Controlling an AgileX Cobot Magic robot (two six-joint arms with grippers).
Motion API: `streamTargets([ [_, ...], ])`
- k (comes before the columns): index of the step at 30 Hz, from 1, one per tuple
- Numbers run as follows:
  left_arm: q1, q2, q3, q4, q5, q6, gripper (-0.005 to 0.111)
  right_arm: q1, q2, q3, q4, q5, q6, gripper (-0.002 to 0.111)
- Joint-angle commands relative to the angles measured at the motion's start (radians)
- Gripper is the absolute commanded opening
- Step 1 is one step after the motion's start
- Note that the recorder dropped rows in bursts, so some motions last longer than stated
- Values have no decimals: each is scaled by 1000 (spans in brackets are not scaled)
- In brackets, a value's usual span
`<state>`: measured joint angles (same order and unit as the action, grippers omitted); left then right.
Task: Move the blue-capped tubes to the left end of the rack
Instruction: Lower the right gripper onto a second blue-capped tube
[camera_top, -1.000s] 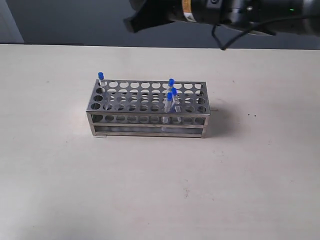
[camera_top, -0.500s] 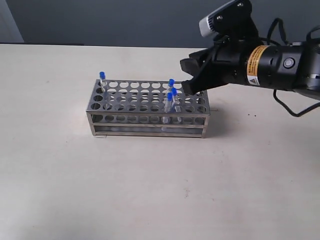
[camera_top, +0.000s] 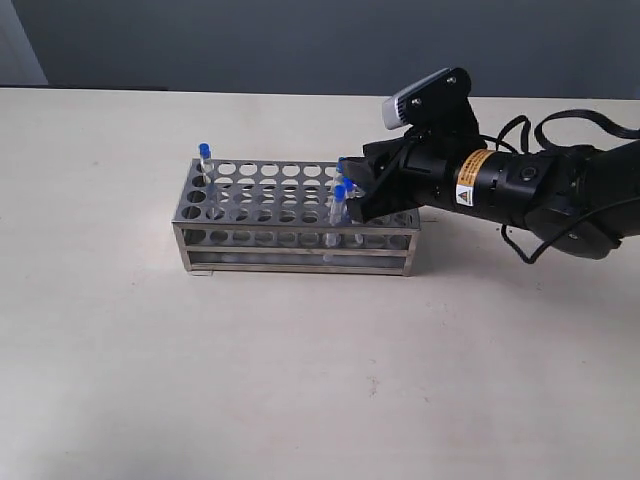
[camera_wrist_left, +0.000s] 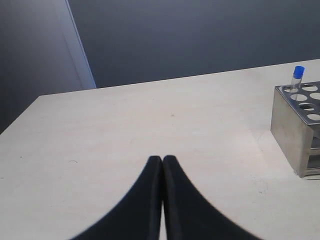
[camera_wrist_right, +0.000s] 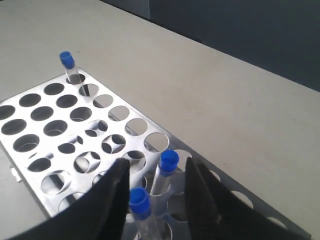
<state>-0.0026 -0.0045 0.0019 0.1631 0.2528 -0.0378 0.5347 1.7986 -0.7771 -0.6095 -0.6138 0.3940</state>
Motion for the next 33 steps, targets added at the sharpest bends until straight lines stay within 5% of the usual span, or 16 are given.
streamTargets([
  [1,-7,4,-2,-1,-14,-3,0,-7,30,5,36,-35,-35,37],
  [33,-7,4,-2,-1,-14,-3,0,-7,113,5,47,-78,-35,32],
])
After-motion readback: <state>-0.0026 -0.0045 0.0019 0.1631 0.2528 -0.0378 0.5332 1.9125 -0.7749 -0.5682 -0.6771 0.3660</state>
